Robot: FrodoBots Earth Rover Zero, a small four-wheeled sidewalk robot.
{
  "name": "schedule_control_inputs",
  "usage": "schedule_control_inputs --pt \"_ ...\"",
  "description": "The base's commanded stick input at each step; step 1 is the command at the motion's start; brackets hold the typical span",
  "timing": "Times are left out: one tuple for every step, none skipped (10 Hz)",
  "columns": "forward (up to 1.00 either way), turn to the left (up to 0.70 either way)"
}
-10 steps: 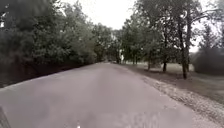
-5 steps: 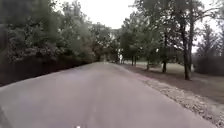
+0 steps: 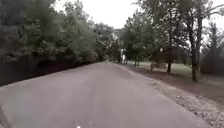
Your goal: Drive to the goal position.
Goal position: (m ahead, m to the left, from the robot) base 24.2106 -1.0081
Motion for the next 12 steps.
schedule_control_inputs --pt "1.0 0.01" --pt "1.0 0.01" --pt "1.0 0.01" --pt "1.0 0.0" --pt "1.0 -0.02" --pt "1.0 -0.04" --pt "1.0 -0.07" --pt "1.0 -0.1" --pt "1.0 -0.11" --pt "1.0 -0.15" --pt "1.0 -0.16" --pt "1.0 -0.16"
